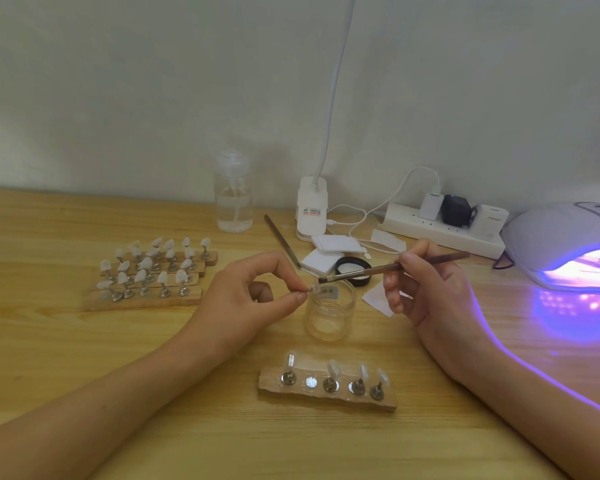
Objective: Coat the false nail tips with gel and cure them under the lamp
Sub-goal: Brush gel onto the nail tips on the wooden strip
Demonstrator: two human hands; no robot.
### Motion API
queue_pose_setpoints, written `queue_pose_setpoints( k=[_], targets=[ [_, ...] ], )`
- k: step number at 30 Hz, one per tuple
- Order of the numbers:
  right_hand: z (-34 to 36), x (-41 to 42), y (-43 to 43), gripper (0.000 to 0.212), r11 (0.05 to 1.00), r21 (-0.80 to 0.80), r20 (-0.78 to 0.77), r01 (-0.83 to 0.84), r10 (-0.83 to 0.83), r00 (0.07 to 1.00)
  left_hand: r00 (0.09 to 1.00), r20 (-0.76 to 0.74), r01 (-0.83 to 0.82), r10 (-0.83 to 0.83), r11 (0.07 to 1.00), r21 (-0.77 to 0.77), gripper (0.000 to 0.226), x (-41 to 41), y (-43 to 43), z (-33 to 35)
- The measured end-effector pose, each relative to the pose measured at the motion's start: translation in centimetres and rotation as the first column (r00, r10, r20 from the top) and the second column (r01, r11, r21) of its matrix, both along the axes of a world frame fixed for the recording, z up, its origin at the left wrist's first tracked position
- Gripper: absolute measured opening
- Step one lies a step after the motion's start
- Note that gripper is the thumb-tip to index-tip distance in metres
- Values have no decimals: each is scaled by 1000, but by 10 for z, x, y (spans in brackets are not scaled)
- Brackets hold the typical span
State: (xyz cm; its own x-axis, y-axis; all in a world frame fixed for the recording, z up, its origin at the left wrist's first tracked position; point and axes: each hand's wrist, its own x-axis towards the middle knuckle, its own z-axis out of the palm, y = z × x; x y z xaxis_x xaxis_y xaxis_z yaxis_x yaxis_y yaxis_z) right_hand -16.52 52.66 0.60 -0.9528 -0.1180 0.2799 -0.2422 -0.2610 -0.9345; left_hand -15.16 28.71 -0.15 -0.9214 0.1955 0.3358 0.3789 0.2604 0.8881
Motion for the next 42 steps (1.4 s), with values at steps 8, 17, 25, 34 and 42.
queue_pose_setpoints(
  k=[8,17,25,34,42],
  targets=[
    [-1,0,0,19,1000,13,-6,20,-20,1000,1000,-5,3,-2,1000,15,11,1,1,1],
    [-2,-1,0,18,1000,10,9,26,-26,1000,1000,-30,9,-8,1000,12,13,0,0,0],
    [-2,0,0,18,1000,17,6,24,-24,1000,999,-36,4,-4,1000,14,17,0,1,0],
    [0,1,-2,22,999,30,-22,15,-14,1000,999,-35,3,-3,1000,12,15,0,1,1],
    [0,1,-2,16,999,27,7,25,-25,1000,999,-45,18,-18,1000,13,15,0,-1,-1]
  ],
)
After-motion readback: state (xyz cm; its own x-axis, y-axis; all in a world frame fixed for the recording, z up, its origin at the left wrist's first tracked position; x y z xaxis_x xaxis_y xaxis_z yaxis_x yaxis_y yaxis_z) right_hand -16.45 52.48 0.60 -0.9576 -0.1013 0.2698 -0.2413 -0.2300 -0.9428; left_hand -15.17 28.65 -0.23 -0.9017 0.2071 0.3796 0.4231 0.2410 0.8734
